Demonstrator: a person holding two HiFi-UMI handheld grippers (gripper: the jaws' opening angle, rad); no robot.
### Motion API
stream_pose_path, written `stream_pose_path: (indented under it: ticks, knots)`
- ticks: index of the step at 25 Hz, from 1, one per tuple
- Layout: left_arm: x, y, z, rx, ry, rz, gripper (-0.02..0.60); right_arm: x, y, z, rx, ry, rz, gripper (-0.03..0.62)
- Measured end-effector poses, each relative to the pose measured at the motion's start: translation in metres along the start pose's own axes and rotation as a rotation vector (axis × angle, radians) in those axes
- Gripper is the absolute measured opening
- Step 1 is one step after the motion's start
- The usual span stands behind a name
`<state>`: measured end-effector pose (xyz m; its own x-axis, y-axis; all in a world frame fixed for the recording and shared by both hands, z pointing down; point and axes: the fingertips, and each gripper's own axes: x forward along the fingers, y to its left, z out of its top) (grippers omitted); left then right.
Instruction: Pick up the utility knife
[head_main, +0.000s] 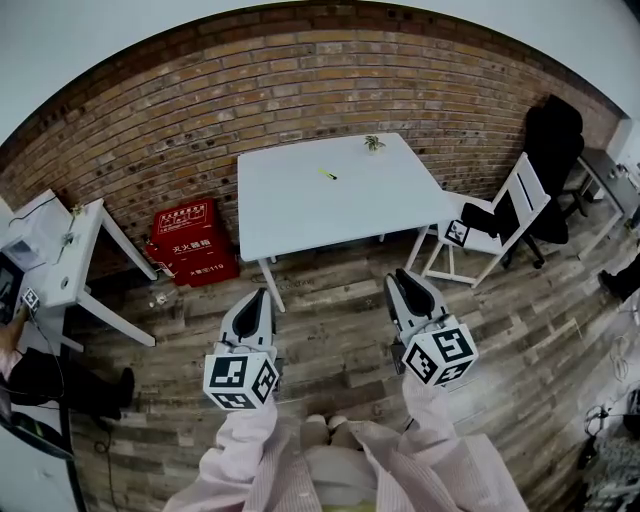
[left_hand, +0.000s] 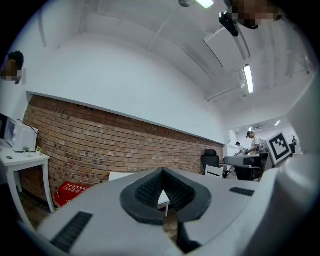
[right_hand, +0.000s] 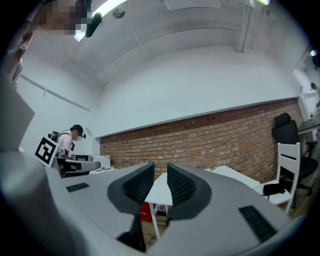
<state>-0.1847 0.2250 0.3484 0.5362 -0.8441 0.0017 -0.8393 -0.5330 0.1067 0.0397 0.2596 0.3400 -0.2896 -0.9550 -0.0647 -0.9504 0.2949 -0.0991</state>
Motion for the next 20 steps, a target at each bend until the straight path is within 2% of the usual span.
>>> stream_pose_path:
  ticks: [11,20]
  knots:
    - [0.018,0.001,-0.009,-0.025,0.016,0.019,-0.009,0.014,-0.020,-0.009,0.028,0.022,-0.002,0.148]
    - [0.060,0.017,-0.018,-0.027,0.028,0.016,-0.008,0.053,-0.046,-0.017,0.014,0.050,-0.010,0.152]
